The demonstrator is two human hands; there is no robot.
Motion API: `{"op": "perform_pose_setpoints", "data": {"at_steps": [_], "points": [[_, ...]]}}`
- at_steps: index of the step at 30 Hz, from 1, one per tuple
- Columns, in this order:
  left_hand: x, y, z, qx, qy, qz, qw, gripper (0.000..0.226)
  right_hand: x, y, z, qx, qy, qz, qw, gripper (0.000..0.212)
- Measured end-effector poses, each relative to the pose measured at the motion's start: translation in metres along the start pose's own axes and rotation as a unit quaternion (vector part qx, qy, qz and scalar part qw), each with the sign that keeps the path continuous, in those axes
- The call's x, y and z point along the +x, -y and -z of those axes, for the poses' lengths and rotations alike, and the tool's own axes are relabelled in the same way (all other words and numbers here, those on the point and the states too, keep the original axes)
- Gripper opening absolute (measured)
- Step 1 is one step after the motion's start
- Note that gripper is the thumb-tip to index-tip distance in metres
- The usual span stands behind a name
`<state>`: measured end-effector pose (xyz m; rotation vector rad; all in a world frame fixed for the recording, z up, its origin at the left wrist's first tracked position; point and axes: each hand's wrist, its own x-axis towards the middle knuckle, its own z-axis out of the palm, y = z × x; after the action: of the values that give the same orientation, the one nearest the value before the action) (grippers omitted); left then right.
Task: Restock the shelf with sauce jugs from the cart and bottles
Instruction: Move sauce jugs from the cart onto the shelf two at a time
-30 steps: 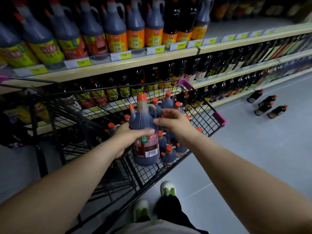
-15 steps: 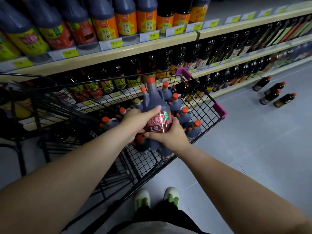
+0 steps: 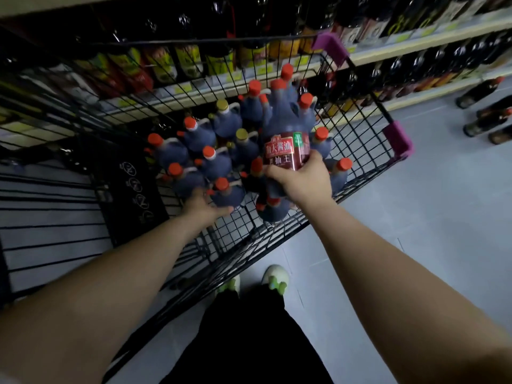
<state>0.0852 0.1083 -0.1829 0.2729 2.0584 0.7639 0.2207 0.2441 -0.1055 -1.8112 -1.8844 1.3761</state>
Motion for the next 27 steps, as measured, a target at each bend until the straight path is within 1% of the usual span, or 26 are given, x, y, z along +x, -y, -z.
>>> {"op": "perform_pose_setpoints", "data": {"at_steps": [2, 4, 5, 7, 8, 10, 12, 15, 17, 19, 22, 25, 27], "points": [[0.013, 0.012, -0.012, -0.01, -0.006, 0.008, 1.0, 0.073, 0.004, -0.002, -0.01, -0.009, -0.001, 0.003, 1.0, 0.097], [0.033, 0.027, -0.024, -0.008, -0.019, -0.004, 1.0, 0.083, 0.008, -0.008, -0.017, -0.019, 0.003, -0.004, 1.0, 0.09], [0.041, 0.033, -0.029, -0.013, -0.022, -0.016, 1.0, 0.084, 0.01, -0.01, -0.019, -0.027, 0.008, -0.01, 1.0, 0.088], [0.052, 0.046, -0.038, -0.01, -0.019, -0.032, 0.999, 0.07, 0.014, -0.013, -0.02, -0.042, 0.016, -0.023, 0.999, 0.086], [0.055, 0.05, -0.043, -0.009, -0.017, -0.038, 0.999, 0.07, 0.017, -0.014, -0.02, -0.048, 0.019, -0.031, 0.998, 0.085], [0.056, 0.052, -0.051, -0.009, -0.023, -0.055, 0.998, 0.085, 0.019, -0.014, -0.019, -0.062, 0.025, -0.04, 0.997, 0.084], [0.056, 0.05, -0.062, -0.045, -0.057, -0.043, 0.996, 0.093, 0.02, -0.013, -0.02, -0.068, 0.03, -0.04, 0.996, 0.082], [0.057, 0.036, -0.076, -0.095, -0.137, -0.026, 0.986, 0.094, 0.02, -0.012, -0.019, -0.073, 0.041, -0.036, 0.996, 0.08], [0.064, 0.032, -0.081, -0.113, -0.167, -0.019, 0.979, 0.101, 0.021, -0.013, -0.019, -0.074, 0.041, -0.04, 0.996, 0.081], [0.068, 0.031, -0.081, -0.117, -0.175, -0.005, 0.978, 0.102, 0.021, -0.013, -0.02, -0.076, 0.038, -0.042, 0.996, 0.084], [0.064, 0.03, -0.082, -0.084, -0.174, -0.01, 0.981, 0.092, 0.021, -0.014, -0.019, -0.071, 0.036, -0.043, 0.996, 0.085], [0.067, 0.032, -0.075, -0.045, -0.172, -0.027, 0.984, 0.091, 0.02, -0.014, -0.019, -0.071, 0.041, -0.044, 0.996, 0.083], [0.064, 0.031, -0.066, 0.003, -0.144, -0.028, 0.989, 0.092, 0.018, -0.013, -0.019, -0.057, 0.043, -0.049, 0.996, 0.083]]}}
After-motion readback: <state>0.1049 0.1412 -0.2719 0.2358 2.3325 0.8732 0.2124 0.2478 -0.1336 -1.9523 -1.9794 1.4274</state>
